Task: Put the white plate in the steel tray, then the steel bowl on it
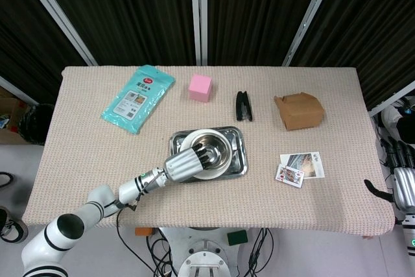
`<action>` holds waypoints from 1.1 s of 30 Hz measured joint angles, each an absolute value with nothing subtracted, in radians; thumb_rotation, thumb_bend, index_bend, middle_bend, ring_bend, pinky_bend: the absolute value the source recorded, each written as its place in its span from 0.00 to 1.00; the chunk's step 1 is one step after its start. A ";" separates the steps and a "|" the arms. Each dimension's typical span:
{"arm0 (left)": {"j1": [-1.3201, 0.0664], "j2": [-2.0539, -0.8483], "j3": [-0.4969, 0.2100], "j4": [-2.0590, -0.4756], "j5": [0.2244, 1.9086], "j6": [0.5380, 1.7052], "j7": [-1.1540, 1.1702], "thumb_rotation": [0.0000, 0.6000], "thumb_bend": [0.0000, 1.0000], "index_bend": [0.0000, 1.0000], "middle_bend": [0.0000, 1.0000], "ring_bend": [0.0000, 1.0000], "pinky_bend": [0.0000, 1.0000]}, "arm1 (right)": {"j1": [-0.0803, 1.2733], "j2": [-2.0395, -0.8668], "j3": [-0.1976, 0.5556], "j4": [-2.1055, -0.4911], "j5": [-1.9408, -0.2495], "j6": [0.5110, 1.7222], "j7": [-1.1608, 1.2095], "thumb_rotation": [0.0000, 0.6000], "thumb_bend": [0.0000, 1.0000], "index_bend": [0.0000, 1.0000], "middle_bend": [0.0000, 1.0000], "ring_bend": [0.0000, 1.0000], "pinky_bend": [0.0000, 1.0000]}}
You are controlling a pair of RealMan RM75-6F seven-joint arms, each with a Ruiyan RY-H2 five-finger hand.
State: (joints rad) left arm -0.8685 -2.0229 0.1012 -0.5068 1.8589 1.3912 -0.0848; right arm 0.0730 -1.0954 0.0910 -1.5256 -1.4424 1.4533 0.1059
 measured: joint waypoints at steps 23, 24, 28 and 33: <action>-0.851 -2.061 0.135 -0.402 1.828 1.379 -0.169 1.00 0.40 0.49 0.50 0.35 0.38 | 0.073 -1.098 0.093 -1.517 -1.437 1.449 0.109 1.00 0.18 0.00 0.00 0.00 0.00; -0.851 -2.059 0.137 -0.403 1.828 1.380 -0.169 1.00 0.39 0.47 0.48 0.34 0.37 | 0.073 -1.097 0.093 -1.518 -1.437 1.449 0.108 1.00 0.18 0.00 0.00 0.00 0.00; -0.848 -2.046 0.146 -0.417 1.832 1.385 -0.172 1.00 0.28 0.40 0.41 0.29 0.33 | 0.073 -1.095 0.096 -1.523 -1.437 1.451 0.105 1.00 0.18 0.00 0.00 0.00 0.00; -0.842 -2.027 0.149 -0.435 1.831 1.397 -0.152 1.00 0.15 0.37 0.39 0.27 0.32 | 0.075 -1.096 0.094 -1.526 -1.440 1.449 0.101 1.00 0.18 0.00 0.00 0.00 0.00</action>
